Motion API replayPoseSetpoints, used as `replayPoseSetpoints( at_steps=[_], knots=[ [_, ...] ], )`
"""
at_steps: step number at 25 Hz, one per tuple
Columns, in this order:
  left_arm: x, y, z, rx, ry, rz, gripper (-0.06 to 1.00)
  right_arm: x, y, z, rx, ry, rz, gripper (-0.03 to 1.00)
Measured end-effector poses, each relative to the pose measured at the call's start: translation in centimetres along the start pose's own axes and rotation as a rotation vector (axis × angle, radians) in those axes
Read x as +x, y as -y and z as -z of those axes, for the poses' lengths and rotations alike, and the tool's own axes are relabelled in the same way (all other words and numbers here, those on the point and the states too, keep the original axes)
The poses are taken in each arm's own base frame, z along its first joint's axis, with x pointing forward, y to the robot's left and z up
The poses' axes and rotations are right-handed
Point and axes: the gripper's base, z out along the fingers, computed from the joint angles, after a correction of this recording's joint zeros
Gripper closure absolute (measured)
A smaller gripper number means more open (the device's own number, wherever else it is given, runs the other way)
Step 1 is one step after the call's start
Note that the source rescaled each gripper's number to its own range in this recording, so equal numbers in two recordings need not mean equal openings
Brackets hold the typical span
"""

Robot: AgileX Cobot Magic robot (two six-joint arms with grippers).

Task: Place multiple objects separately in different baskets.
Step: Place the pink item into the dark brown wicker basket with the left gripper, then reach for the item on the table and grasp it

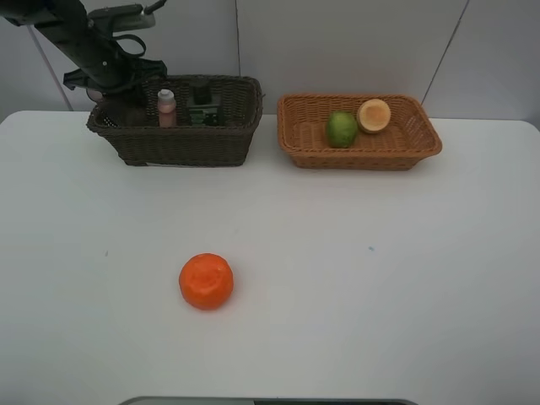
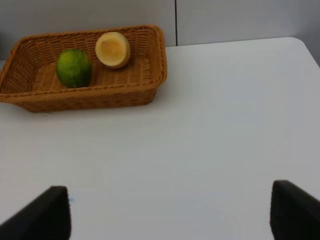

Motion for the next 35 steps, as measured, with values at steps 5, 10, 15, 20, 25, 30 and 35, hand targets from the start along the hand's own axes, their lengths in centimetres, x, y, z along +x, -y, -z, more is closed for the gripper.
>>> replayPoseSetpoints(
  at_steps=[5,10,15,20,25,30,35],
  knots=[
    [0.0,0.0,0.1,0.002,-0.005,-0.001,0.86,0.0,0.0,0.0,0.0,0.0,0.0,0.28],
    [-0.1,0.1,0.5,0.004,0.004,-0.05,0.25,0.0,0.0,0.0,0.0,0.0,0.0,0.28],
    [-0.7,0.5,2.3,0.03,0.034,-0.039,-0.03,0.0,0.0,0.0,0.0,0.0,0.0,0.28],
    [-1.4,1.0,5.4,0.043,0.072,-0.044,-0.04,0.0,0.0,0.0,0.0,0.0,0.0,0.28],
    [-1.1,2.5,8.5,0.067,0.033,-0.098,-0.04,0.0,0.0,0.0,0.0,0.0,0.0,0.28],
    [0.4,5.7,10.2,0.101,-0.006,-0.19,-0.04,0.0,0.0,0.0,0.0,0.0,0.0,0.28],
    [4.0,9.2,10.6,0.139,-0.08,-0.338,-0.04,0.0,0.0,0.0,0.0,0.0,0.0,0.28]
  ],
)
